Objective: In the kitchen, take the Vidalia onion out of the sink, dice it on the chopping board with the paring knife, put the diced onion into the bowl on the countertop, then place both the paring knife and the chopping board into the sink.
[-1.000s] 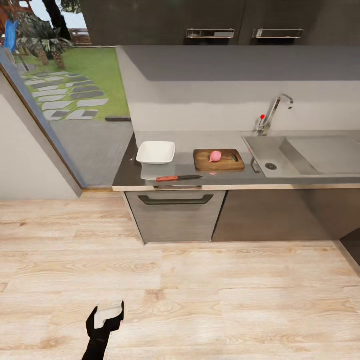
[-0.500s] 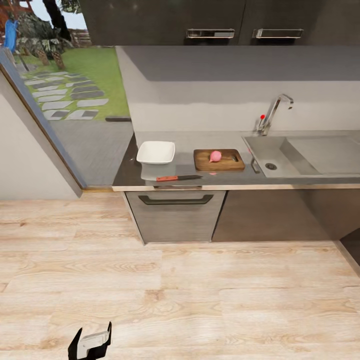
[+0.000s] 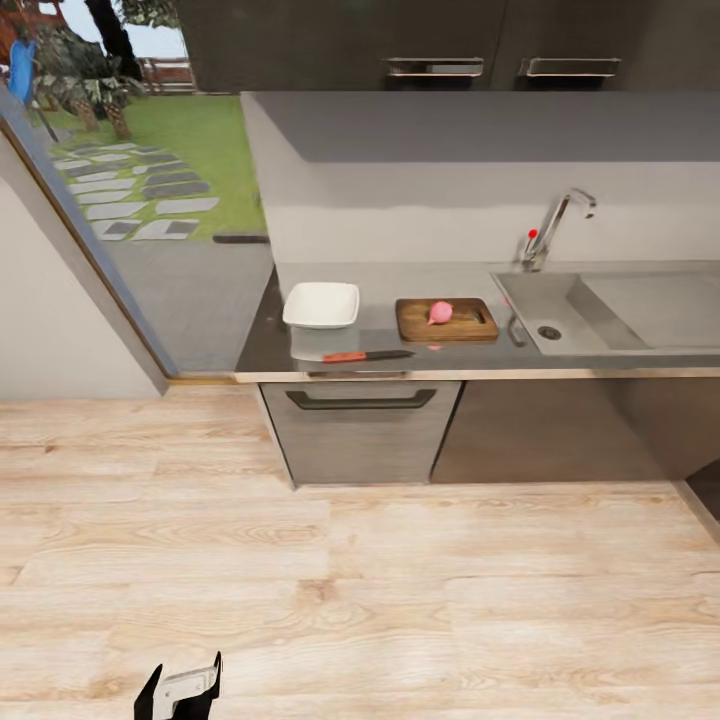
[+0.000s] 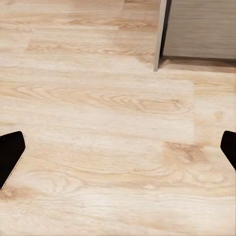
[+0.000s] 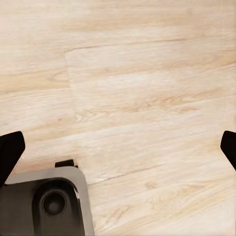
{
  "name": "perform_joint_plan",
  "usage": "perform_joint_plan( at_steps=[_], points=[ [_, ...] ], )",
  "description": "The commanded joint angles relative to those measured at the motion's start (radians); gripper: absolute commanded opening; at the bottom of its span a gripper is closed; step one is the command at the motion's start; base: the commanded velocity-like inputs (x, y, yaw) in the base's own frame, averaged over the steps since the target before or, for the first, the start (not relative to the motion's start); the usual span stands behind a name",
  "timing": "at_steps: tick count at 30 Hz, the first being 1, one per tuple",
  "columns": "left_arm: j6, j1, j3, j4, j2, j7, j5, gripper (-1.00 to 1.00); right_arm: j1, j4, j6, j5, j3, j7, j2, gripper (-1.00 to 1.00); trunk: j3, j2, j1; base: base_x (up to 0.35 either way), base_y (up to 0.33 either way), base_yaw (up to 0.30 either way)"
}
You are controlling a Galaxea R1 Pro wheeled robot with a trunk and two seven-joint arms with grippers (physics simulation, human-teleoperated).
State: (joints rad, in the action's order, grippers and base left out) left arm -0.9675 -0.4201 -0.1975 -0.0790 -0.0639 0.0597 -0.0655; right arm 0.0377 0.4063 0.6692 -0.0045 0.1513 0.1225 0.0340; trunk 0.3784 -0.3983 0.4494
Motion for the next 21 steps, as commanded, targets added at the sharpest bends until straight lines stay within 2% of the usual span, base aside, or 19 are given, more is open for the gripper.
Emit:
perform_joint_plan(
  at_steps=[1, 21],
  points=[
    [-0.005, -0.002, -0.002, -0.004, -0.001, 0.006, -0.008, 1.0, 0.001, 0.001, 0.001, 0.0, 0.0, 0.002, 0.0, 1.0, 0.001, -0.002, 0.001, 0.0, 0.278, 0.0],
    [-0.004, -0.002, -0.002, -0.004, -0.004, 0.006, -0.008, 1.0, 0.001, -0.001, 0.001, 0.0, 0.001, 0.002, 0.0, 1.0, 0.001, -0.002, 0.001, 0.0, 0.288, 0.0]
  ],
)
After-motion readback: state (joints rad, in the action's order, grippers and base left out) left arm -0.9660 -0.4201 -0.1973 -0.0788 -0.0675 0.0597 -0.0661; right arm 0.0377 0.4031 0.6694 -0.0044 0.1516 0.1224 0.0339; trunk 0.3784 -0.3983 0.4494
